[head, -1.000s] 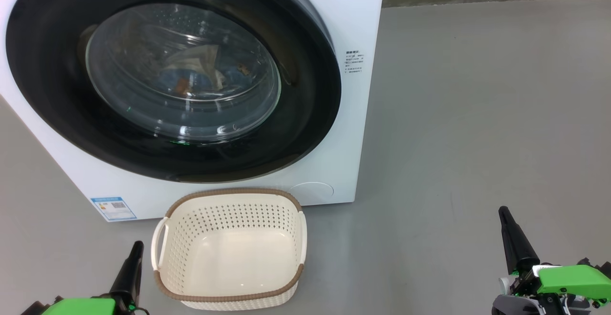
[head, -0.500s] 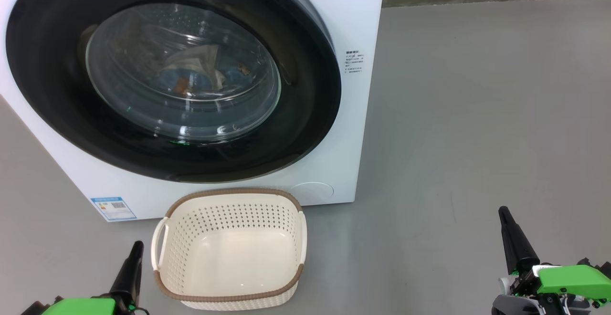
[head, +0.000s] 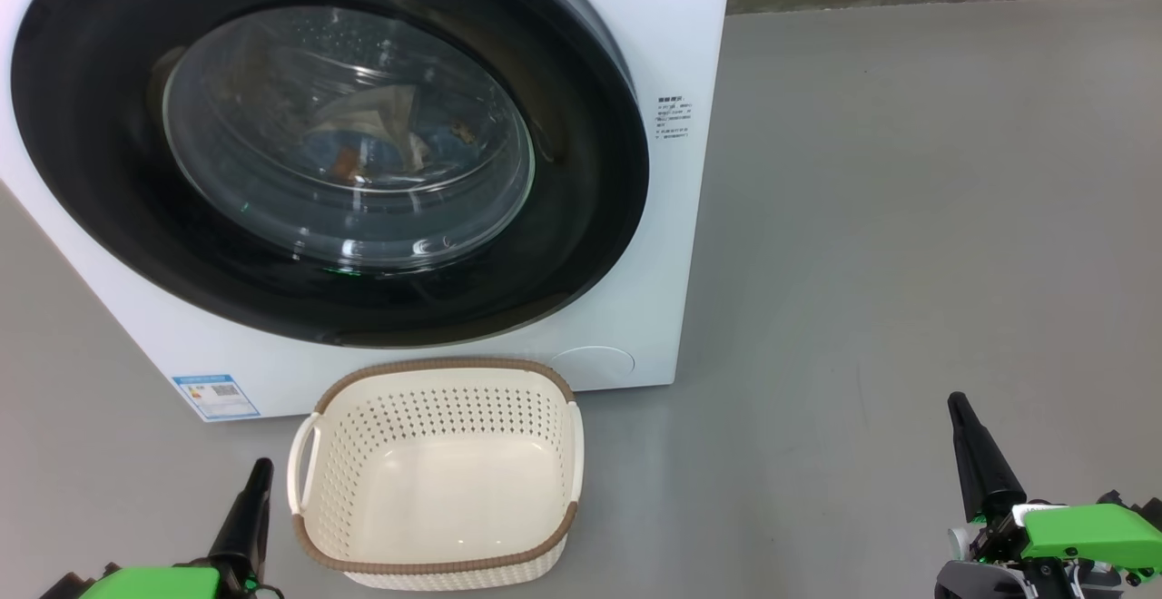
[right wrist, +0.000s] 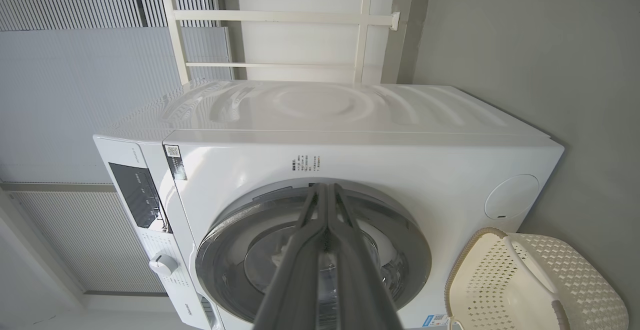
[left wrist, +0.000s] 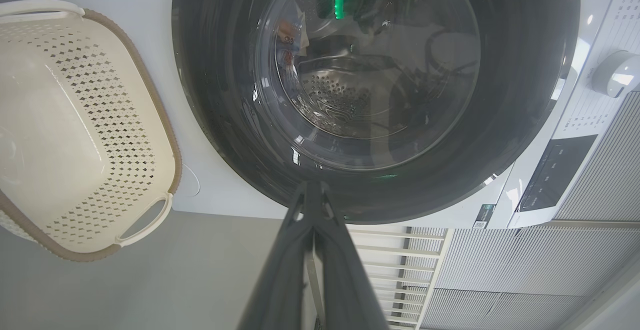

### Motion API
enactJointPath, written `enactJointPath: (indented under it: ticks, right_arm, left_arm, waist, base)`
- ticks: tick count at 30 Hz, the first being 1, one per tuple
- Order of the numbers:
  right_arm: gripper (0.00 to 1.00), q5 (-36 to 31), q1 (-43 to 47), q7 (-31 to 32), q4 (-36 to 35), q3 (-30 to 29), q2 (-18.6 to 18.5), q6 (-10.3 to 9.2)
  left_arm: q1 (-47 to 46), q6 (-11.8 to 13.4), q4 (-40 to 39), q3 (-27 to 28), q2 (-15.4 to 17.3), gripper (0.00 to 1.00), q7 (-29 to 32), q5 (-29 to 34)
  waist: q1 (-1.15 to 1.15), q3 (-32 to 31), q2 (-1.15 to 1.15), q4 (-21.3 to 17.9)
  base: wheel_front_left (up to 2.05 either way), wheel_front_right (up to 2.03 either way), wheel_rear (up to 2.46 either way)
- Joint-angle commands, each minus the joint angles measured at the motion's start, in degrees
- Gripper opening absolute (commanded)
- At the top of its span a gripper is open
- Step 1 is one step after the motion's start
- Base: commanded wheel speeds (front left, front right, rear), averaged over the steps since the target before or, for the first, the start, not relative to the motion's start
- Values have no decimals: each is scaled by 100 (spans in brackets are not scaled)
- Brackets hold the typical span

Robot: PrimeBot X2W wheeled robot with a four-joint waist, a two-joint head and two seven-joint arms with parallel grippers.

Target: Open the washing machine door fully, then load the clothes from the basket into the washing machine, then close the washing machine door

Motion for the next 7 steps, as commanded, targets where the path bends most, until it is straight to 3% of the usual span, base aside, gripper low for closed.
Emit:
enactJointPath:
  ticks: [1, 7]
  right_arm:
    - [0, -3, -53, 47, -171, 126, -16, 9]
    - [0, -3, -53, 47, -171, 126, -16, 9]
  left_arm:
    - [-241, -15, -142, 197, 75, 0, 34, -49]
    - [-241, -15, -142, 197, 75, 0, 34, -49]
  waist:
    - [0, 0, 0, 0]
    - [0, 0, 0, 0]
  base:
    - [0, 0, 0]
    - [0, 0, 0]
